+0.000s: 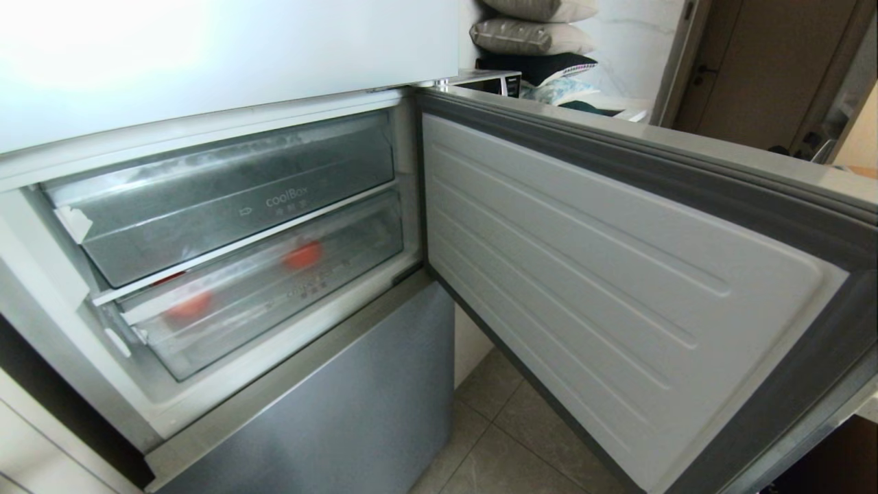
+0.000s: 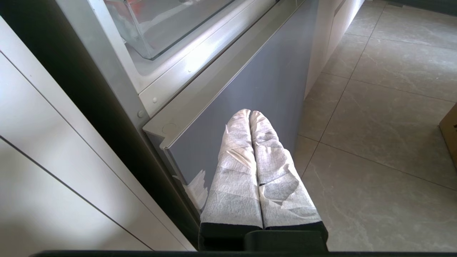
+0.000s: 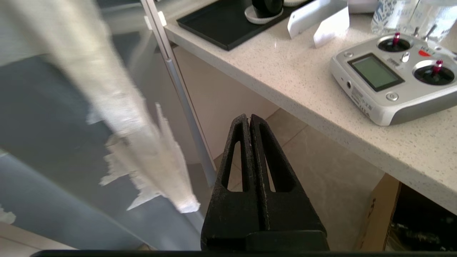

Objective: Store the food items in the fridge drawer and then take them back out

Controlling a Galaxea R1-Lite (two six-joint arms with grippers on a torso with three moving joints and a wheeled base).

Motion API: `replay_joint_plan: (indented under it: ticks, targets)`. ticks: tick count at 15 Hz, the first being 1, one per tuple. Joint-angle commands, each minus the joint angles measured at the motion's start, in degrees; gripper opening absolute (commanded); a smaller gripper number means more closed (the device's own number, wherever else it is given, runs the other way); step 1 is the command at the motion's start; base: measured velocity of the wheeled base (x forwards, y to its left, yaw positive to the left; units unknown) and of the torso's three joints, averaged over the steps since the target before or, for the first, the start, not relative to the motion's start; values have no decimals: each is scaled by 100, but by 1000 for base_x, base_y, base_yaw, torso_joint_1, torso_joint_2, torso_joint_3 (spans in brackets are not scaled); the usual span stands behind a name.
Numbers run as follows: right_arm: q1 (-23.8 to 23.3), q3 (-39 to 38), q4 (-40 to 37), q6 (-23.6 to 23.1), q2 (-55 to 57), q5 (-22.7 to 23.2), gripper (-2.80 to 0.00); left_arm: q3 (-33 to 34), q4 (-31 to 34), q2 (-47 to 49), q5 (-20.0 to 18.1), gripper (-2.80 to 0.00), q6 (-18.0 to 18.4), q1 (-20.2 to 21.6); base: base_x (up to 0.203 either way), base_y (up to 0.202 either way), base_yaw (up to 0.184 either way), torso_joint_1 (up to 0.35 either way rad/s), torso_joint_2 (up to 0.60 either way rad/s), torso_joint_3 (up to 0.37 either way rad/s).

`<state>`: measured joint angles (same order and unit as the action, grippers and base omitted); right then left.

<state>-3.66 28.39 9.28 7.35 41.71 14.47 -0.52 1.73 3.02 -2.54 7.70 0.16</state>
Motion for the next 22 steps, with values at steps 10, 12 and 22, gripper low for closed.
replay_joint_plan:
  ticks: [10,12,22]
  targets:
    - [-278,-204,431,35,-449,441,-280,0,3,17,-1,-280,3,2,0,0,0,0,0,0]
    - [-261,-368,440,53,-954,1300,-280,0,3,23,-1,-280,3,2,0,0,0,0,0,0]
    - [-355,-264,1410,302,617,1664,-280,0,3,-56,-1,-280,3,11,0,0,0,0,0,0]
